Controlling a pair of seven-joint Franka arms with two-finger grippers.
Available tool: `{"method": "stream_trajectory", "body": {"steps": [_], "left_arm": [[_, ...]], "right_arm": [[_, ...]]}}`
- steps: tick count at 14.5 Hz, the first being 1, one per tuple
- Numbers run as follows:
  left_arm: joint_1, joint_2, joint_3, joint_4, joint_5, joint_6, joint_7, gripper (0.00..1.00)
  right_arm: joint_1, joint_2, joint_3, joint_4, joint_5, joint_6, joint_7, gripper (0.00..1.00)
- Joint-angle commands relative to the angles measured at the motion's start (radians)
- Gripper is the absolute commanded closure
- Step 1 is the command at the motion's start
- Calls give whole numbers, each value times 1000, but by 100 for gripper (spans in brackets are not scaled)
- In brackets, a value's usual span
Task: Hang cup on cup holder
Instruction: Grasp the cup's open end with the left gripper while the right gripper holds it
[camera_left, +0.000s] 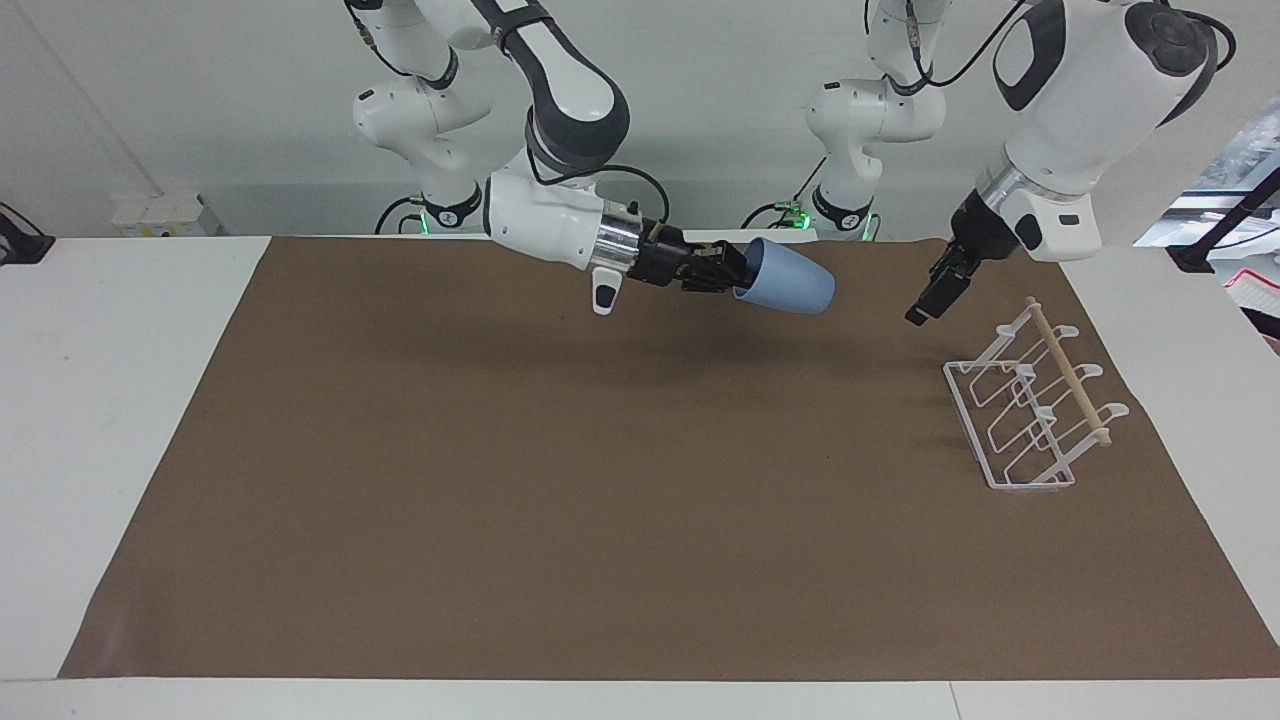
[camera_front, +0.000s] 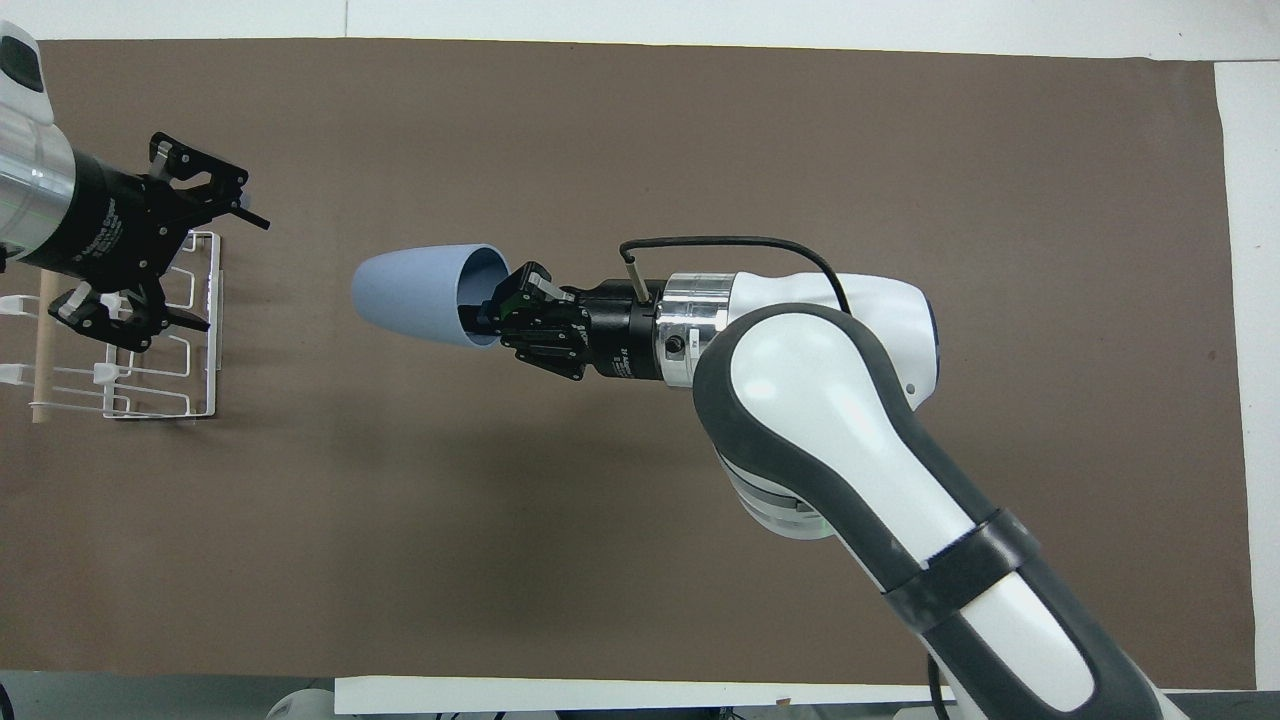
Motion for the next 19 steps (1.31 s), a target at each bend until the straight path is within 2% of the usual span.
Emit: {"method": "stream_trajectory", "body": {"steps": [1, 3, 5, 8, 11, 19], "left_arm": [[-3, -1, 10, 22, -43, 8, -220, 0], [-12, -1, 3, 11, -63, 0, -321, 0], [-75, -13, 3, -15, -72, 12, -323, 0], [-81, -15, 3, -18, -127, 17, -336, 0], [-87, -53, 3, -119, -172, 150, -349, 0], [-158, -68, 3, -191, -172, 244, -372, 0]], "right_arm": [[-20, 7, 0, 4, 24, -54, 67, 100], [-16, 9, 0, 4, 24, -40, 69, 100], [-16, 7, 0, 3, 24, -40, 72, 100], [-16, 7, 0, 0, 22, -37, 74, 100], [-16, 7, 0, 0, 21, -37, 80, 100], [-14, 9, 0, 0, 19, -16, 80, 100]]}}
